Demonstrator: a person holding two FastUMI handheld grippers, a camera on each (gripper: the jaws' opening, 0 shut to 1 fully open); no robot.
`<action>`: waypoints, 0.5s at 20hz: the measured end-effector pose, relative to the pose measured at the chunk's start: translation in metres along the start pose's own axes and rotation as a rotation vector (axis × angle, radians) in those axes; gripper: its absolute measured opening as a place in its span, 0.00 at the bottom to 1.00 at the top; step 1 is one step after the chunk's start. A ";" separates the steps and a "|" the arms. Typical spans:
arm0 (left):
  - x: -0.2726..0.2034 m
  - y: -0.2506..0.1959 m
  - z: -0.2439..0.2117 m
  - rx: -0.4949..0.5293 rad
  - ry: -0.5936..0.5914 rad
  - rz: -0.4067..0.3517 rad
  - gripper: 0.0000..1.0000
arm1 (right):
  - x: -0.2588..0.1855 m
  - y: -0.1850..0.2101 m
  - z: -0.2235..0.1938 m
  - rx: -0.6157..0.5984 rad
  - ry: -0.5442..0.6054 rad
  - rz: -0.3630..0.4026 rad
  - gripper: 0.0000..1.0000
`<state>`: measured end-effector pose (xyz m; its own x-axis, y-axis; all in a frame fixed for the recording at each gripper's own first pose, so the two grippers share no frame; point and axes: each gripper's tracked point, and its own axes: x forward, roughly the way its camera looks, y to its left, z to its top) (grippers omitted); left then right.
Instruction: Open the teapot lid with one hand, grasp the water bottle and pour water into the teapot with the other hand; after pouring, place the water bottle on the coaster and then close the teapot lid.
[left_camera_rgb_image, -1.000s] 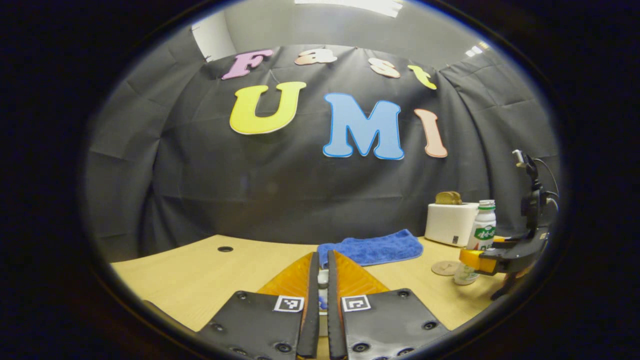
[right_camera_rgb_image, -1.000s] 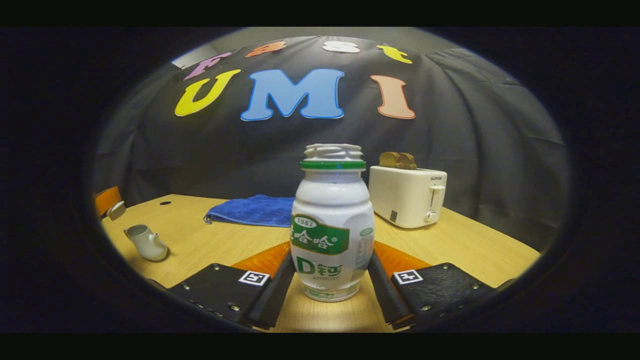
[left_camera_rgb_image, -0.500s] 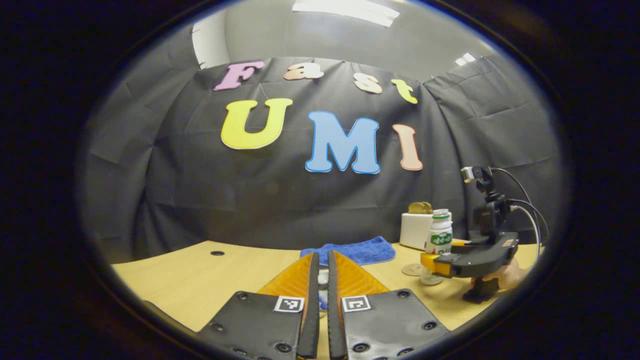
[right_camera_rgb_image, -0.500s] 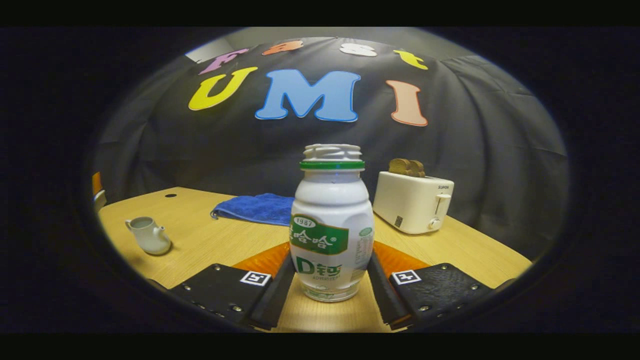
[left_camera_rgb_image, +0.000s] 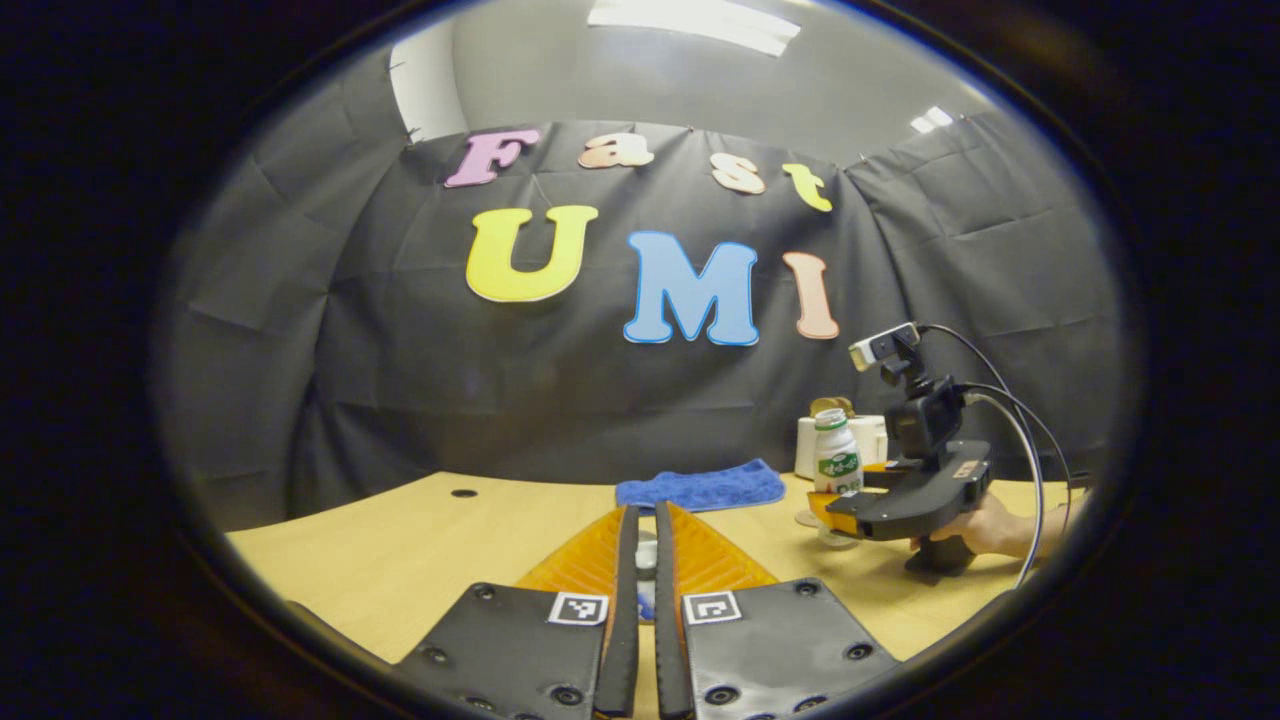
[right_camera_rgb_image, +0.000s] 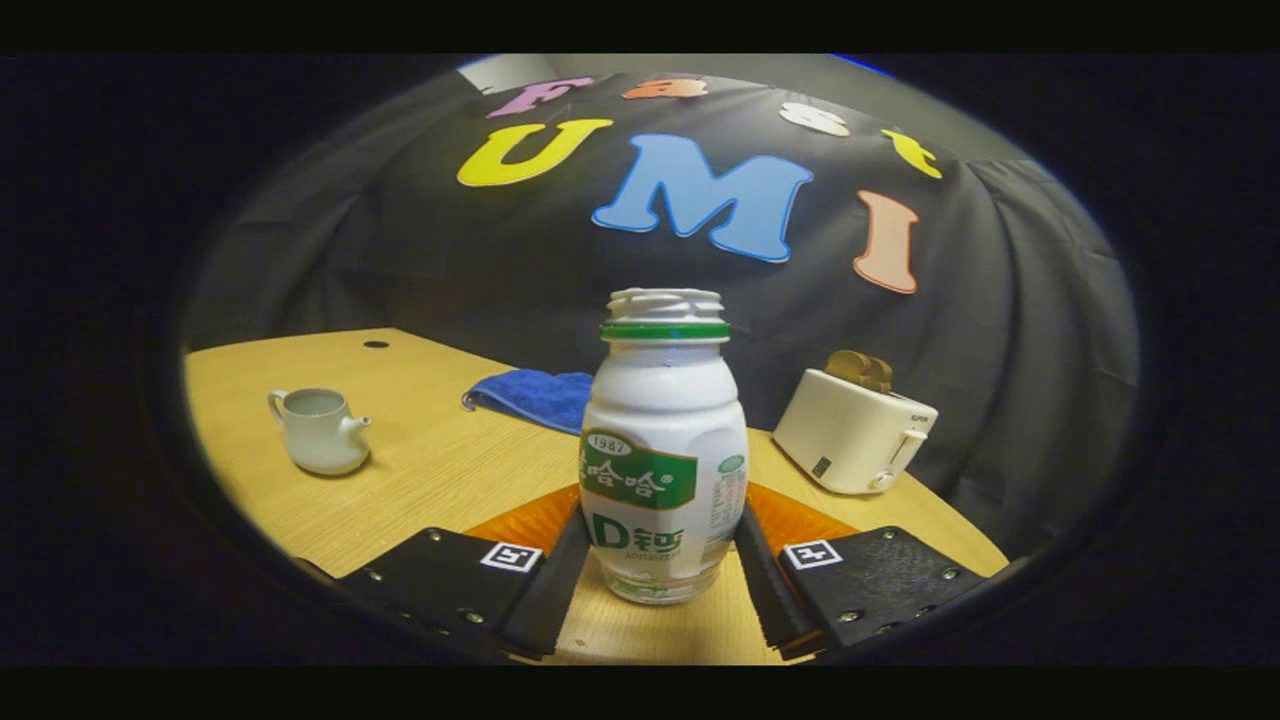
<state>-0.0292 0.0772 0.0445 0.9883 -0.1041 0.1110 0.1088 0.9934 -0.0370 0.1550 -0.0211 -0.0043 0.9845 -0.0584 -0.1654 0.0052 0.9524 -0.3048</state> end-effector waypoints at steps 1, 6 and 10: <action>-0.002 0.001 -0.002 -0.008 0.008 -0.001 0.13 | 0.000 0.003 0.003 -0.020 0.000 0.005 0.74; -0.014 0.017 -0.012 -0.038 0.044 0.018 0.13 | 0.004 0.021 0.015 -0.167 -0.005 0.017 0.73; -0.019 0.024 -0.014 -0.033 0.045 0.031 0.15 | 0.011 0.041 0.021 -0.321 -0.007 0.038 0.73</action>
<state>-0.0437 0.1019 0.0278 0.9950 -0.0765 0.0648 0.0811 0.9941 -0.0723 0.1700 0.0231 0.0007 0.9841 -0.0212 -0.1763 -0.0863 0.8106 -0.5793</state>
